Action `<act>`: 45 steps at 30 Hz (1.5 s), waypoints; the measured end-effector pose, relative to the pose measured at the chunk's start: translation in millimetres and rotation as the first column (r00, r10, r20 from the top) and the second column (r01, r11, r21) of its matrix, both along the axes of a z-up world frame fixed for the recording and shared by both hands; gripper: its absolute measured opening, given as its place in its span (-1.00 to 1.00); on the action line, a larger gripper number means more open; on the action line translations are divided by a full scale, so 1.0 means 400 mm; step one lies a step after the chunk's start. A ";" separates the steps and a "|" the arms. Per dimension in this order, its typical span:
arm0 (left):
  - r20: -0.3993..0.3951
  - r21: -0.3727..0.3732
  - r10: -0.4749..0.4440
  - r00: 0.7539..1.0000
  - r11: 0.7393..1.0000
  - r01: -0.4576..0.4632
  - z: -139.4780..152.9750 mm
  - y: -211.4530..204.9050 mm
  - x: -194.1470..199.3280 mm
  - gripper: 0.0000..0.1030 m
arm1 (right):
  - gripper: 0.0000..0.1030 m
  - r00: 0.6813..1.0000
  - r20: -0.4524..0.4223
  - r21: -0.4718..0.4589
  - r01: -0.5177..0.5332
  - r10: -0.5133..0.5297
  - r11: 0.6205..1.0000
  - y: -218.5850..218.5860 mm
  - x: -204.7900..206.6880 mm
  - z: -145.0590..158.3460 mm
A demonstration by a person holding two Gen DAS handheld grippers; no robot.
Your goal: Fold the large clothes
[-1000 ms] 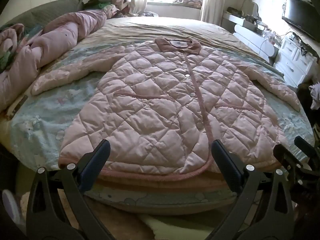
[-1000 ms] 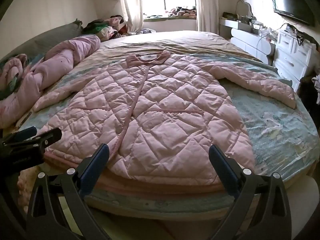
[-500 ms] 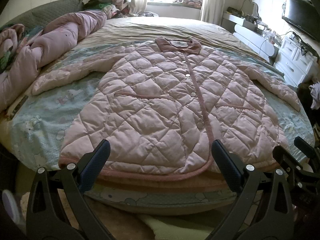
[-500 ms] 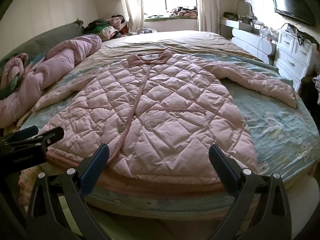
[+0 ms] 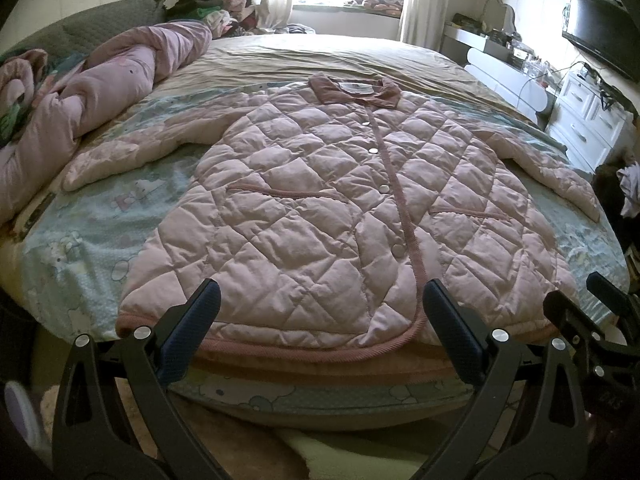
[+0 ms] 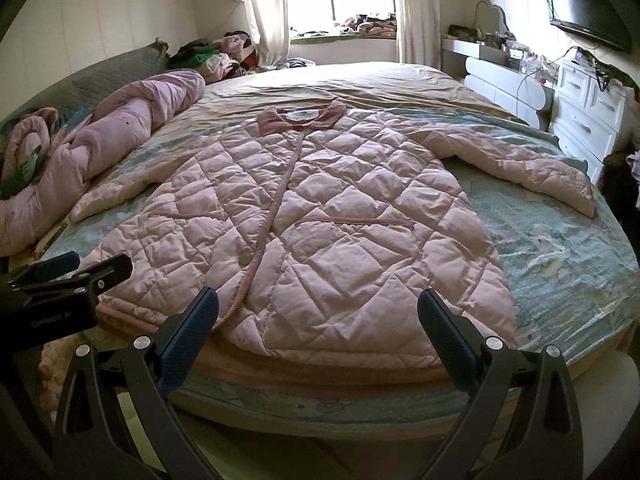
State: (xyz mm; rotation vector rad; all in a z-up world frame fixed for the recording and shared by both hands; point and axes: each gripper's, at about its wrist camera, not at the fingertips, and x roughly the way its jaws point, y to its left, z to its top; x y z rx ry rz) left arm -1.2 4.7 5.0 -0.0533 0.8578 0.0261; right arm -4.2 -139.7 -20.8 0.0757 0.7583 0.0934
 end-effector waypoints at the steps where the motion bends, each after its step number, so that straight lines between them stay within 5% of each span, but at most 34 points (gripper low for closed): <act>1: -0.001 0.001 0.000 1.000 1.000 0.000 -0.001 -0.001 0.000 0.84 | 0.92 1.000 0.000 -0.001 0.002 -0.002 1.000 -0.001 0.000 0.000; 22: -0.022 0.015 0.002 1.000 1.000 -0.001 -0.018 -0.013 0.039 0.84 | 0.92 1.000 -0.007 0.001 -0.009 0.009 1.000 -0.002 0.042 -0.009; 45: -0.054 -0.019 0.020 0.998 1.000 -0.021 0.018 -0.011 0.318 0.84 | 0.92 1.000 -0.021 0.053 0.006 -0.005 0.999 -0.077 0.299 0.011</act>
